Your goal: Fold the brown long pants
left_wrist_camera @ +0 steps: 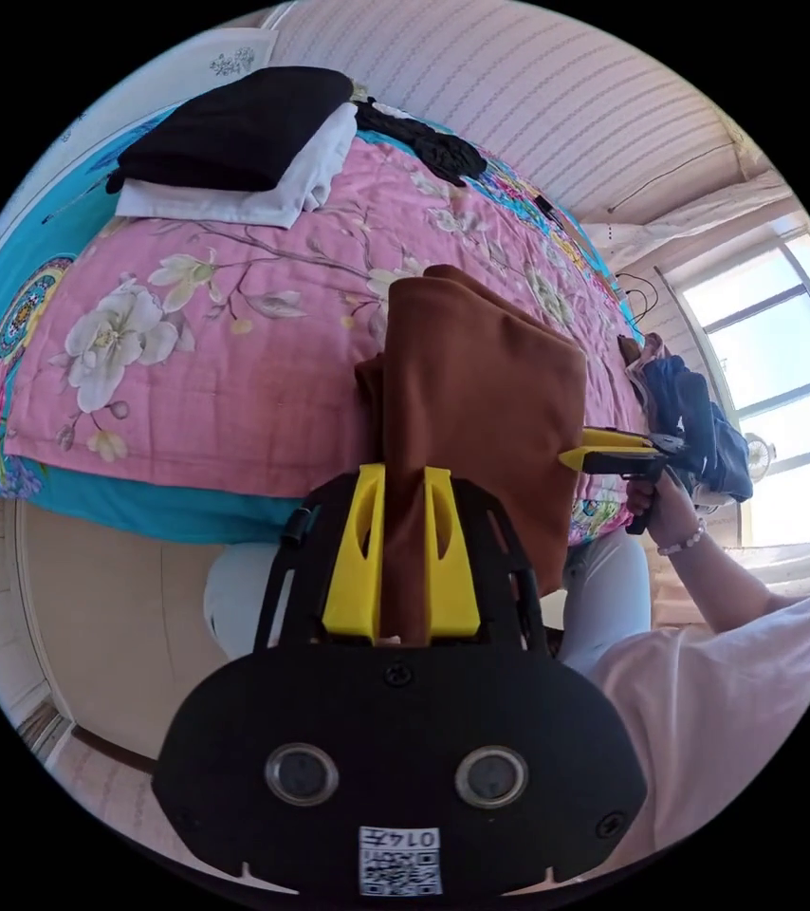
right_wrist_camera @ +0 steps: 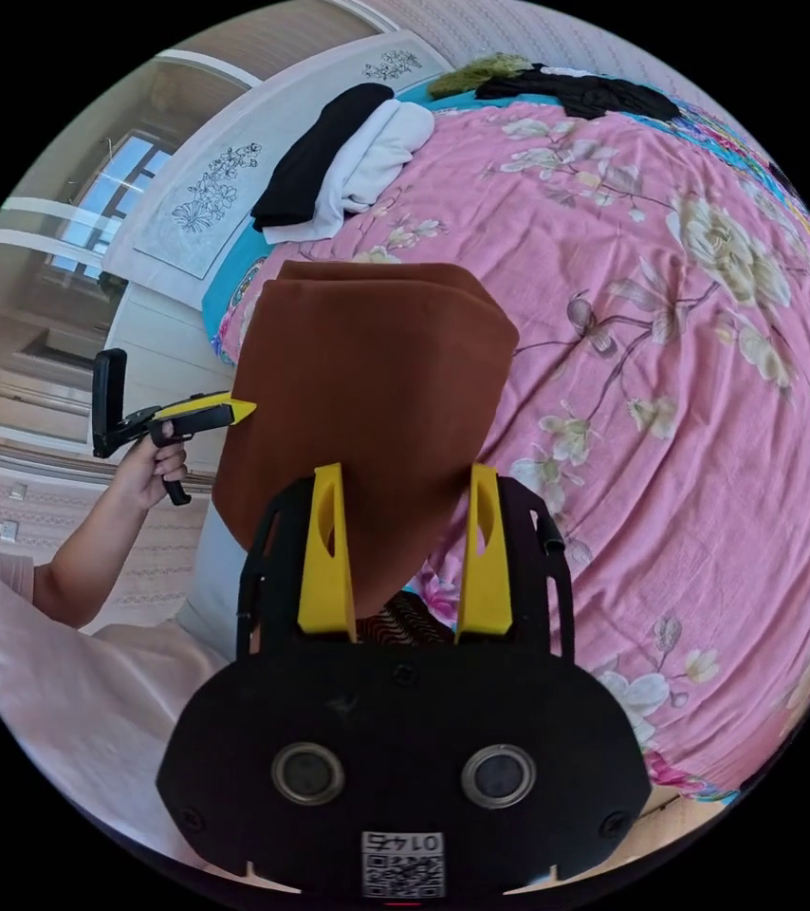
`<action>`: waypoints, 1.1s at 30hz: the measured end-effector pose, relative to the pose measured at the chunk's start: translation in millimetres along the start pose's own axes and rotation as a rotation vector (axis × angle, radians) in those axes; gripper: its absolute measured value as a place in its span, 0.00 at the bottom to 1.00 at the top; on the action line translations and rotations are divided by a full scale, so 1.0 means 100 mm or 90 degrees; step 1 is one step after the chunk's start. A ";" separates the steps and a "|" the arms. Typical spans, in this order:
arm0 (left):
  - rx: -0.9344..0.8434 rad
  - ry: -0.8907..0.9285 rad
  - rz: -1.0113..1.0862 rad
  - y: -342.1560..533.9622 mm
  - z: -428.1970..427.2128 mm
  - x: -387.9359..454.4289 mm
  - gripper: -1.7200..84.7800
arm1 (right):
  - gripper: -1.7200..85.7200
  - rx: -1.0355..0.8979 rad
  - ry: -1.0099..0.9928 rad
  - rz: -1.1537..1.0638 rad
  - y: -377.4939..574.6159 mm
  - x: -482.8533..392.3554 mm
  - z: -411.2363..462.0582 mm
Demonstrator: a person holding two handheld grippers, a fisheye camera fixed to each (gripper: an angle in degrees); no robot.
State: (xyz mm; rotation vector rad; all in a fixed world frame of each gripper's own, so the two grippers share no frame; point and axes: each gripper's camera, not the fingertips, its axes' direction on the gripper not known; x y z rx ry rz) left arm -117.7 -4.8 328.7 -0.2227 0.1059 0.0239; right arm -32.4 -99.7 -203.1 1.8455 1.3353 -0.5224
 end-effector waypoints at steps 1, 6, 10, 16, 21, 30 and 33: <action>0.018 -0.013 0.008 0.01 -0.07 -0.01 0.12 | 0.22 -0.004 -0.009 0.009 0.00 0.01 0.02; 0.057 -0.006 0.038 0.01 -0.14 -0.18 0.16 | 0.21 0.038 -0.102 0.030 0.10 0.17 -0.04; 0.022 0.025 0.063 -0.14 0.16 -0.23 0.21 | 0.20 0.065 -0.099 0.011 0.15 0.13 -0.16; -0.020 0.122 0.068 -0.37 0.58 -0.21 0.22 | 0.19 0.082 -0.189 0.082 0.18 0.28 -0.24; 0.002 0.144 0.071 -0.34 0.52 -0.26 0.15 | 0.14 0.049 -0.111 -0.009 0.12 -0.04 -0.52; 0.142 0.147 0.049 -0.05 0.15 -0.08 0.12 | 0.10 0.097 0.037 -0.283 0.21 -1.14 -1.24; 0.167 0.132 0.101 -0.21 -0.01 0.28 0.12 | 0.10 0.124 0.037 -0.319 0.18 -1.23 -1.59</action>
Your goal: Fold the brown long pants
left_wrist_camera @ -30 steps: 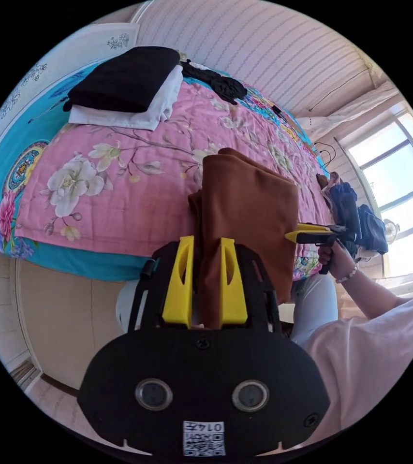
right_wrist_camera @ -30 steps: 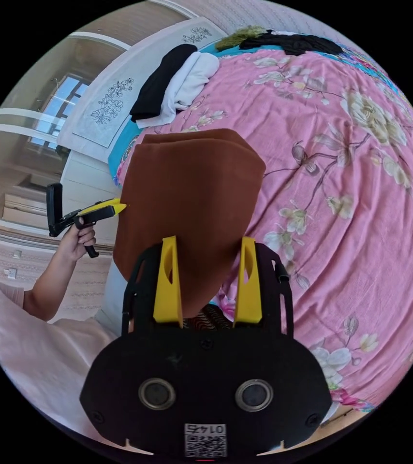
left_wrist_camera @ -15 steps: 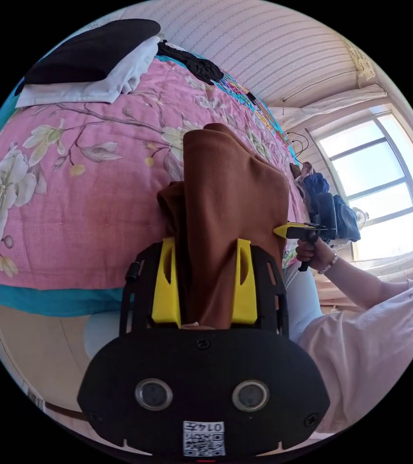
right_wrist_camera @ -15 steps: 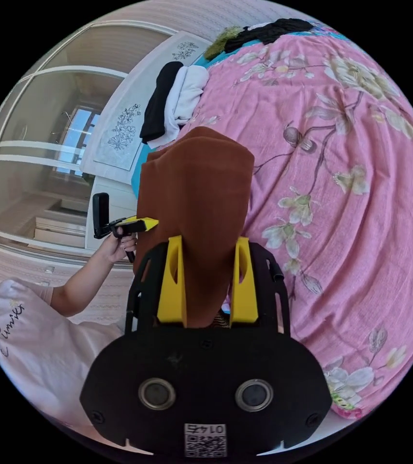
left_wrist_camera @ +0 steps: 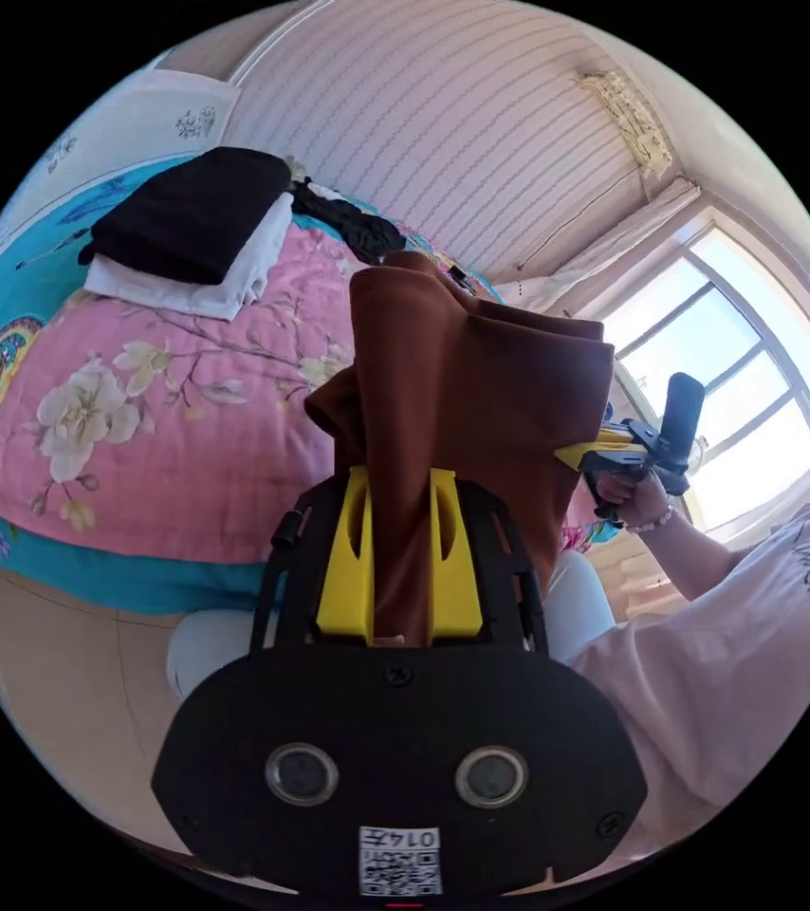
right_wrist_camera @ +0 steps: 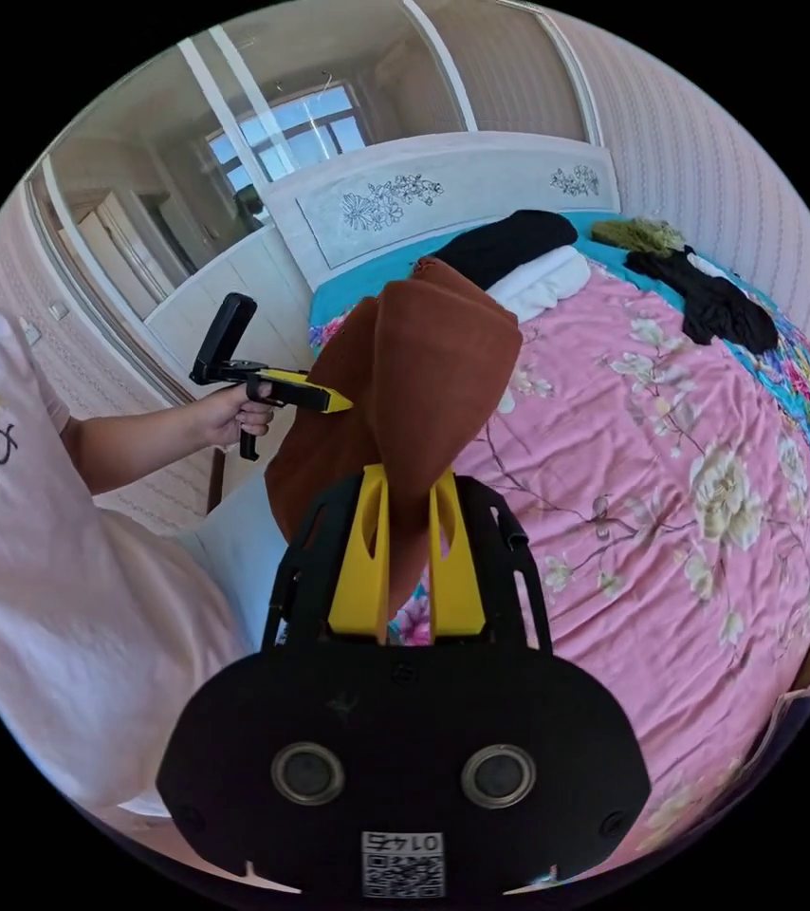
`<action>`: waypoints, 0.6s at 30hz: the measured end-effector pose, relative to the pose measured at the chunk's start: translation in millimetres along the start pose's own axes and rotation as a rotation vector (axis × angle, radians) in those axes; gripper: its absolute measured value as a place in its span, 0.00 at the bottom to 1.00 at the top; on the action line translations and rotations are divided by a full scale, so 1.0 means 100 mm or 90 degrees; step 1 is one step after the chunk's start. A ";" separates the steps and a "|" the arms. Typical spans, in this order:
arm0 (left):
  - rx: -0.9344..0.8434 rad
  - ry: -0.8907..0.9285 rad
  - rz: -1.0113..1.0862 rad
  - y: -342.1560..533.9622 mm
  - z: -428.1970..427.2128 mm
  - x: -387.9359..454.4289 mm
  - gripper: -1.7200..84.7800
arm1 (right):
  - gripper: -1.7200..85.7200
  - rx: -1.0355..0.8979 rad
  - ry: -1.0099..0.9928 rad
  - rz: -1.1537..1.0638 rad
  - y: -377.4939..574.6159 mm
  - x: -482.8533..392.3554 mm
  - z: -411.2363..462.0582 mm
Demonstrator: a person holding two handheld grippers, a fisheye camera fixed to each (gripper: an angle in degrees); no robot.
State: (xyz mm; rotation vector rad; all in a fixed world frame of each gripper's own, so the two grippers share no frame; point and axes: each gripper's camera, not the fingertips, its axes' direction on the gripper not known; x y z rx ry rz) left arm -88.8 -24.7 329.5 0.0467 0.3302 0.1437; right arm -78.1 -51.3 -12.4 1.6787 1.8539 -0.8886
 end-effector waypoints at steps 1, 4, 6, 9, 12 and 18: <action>-0.001 0.008 0.027 -0.18 0.07 0.16 0.12 | 0.10 0.015 0.007 0.002 -0.02 0.05 -0.17; -0.014 0.052 0.103 -0.80 0.47 0.68 0.12 | 0.10 0.065 0.028 0.050 0.07 0.32 -0.71; -0.028 0.092 0.152 -1.24 0.85 1.09 0.12 | 0.10 0.095 0.051 0.097 0.20 0.54 -1.12; -0.060 0.175 0.253 -2.02 1.64 2.03 0.12 | 0.10 0.140 0.121 0.185 0.52 0.93 -1.93; -0.097 0.251 0.356 -2.77 2.54 3.17 0.13 | 0.10 0.185 0.196 0.299 0.92 1.34 -2.87; -0.190 0.163 0.332 -3.43 4.57 4.71 0.14 | 0.19 0.188 0.396 0.657 1.74 2.41 -4.20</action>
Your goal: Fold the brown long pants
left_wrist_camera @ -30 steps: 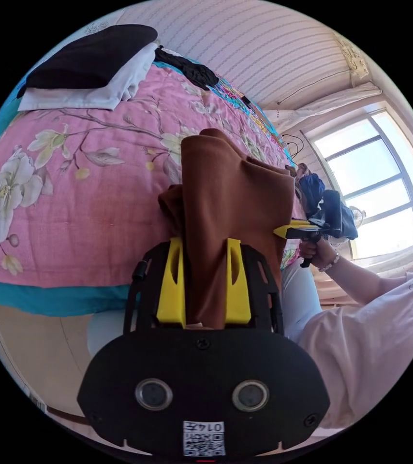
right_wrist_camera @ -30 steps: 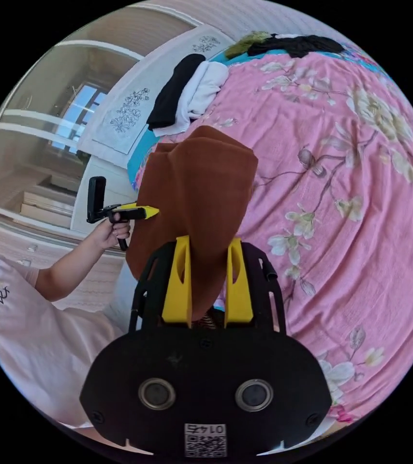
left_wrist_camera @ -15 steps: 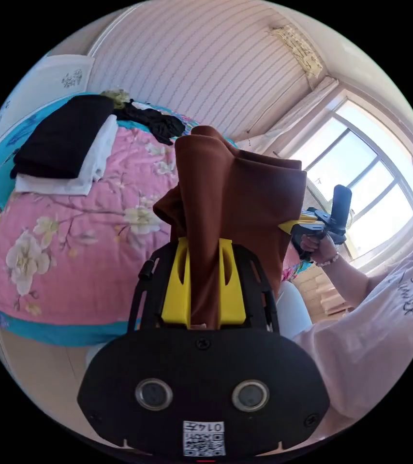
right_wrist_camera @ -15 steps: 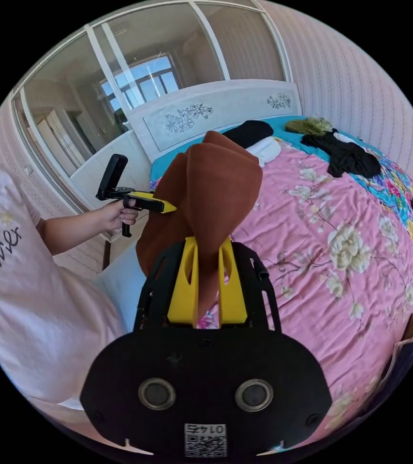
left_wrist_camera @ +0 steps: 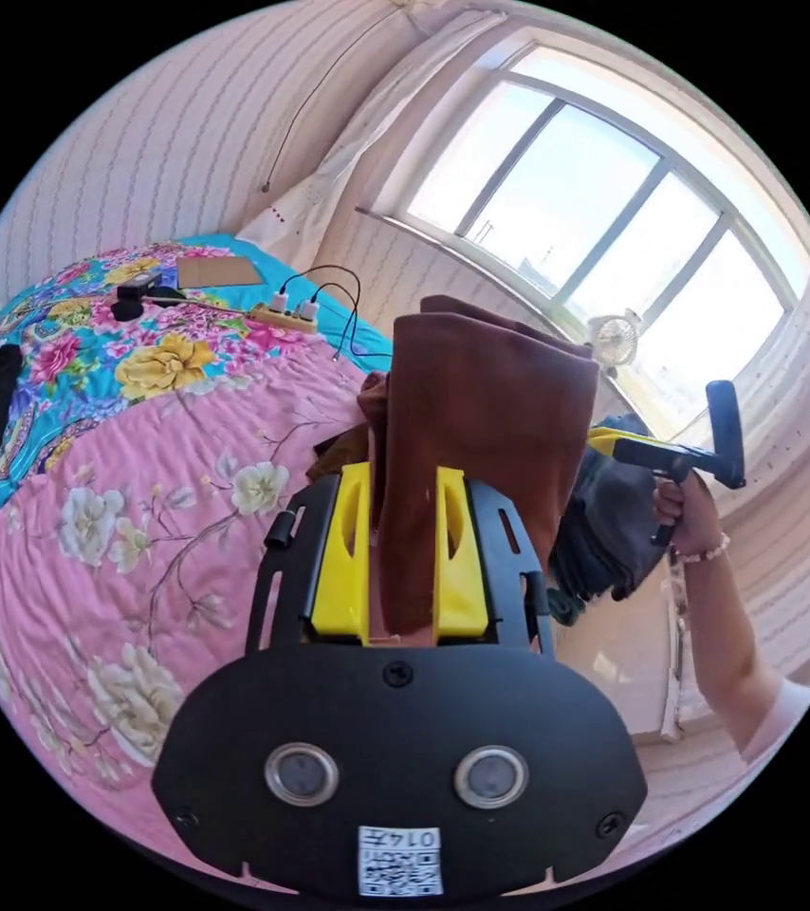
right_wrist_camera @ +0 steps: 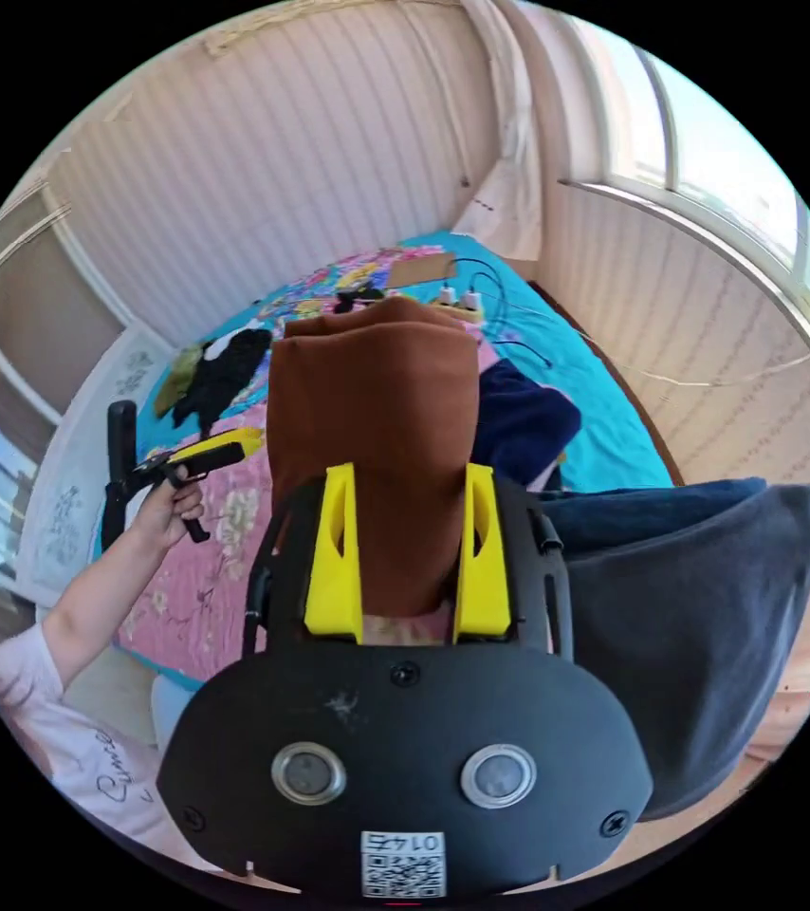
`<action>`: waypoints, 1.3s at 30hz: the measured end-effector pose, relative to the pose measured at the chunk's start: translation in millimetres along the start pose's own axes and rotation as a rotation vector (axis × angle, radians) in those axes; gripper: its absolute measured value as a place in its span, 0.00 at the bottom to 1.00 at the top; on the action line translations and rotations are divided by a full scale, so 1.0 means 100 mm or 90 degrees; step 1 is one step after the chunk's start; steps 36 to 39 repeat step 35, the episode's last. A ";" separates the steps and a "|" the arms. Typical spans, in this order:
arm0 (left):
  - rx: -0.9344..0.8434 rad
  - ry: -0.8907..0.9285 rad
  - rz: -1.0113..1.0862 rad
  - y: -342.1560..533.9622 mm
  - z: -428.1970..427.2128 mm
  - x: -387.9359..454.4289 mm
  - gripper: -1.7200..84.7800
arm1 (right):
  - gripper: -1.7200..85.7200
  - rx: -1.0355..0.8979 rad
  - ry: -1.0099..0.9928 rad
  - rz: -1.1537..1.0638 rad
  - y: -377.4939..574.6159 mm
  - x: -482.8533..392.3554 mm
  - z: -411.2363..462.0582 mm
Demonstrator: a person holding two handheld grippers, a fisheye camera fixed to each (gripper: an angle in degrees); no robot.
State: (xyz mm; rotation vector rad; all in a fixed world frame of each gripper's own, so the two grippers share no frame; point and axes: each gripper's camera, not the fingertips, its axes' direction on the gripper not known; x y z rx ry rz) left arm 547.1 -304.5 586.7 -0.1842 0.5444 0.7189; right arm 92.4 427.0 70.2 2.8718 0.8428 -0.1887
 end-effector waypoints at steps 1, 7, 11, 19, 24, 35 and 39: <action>-0.013 0.002 -0.017 -0.05 0.17 0.01 0.14 | 0.20 -0.022 0.055 0.036 -0.14 0.13 0.08; -0.134 -0.099 0.063 -0.07 1.24 0.38 0.13 | 0.09 -0.156 0.178 -0.099 -0.47 -0.40 0.95; -0.116 -0.068 0.086 0.08 1.04 0.29 0.11 | 0.09 -0.264 0.196 -0.053 -0.51 -0.44 1.41; -0.011 -0.093 0.105 1.61 -0.88 -0.33 0.11 | 0.14 -0.160 0.191 -0.173 -0.24 -1.49 1.10; 0.035 -0.264 -0.017 3.69 -2.71 -0.92 0.11 | 0.15 -0.148 0.064 -0.378 0.25 -2.99 1.42; 0.349 -0.472 -0.493 6.77 -5.55 -2.00 0.10 | 0.14 -0.109 -0.239 -0.765 1.11 -7.55 2.21; 0.349 -0.472 -0.493 6.77 -5.55 -2.00 0.10 | 0.14 -0.109 -0.239 -0.765 1.11 -7.55 2.21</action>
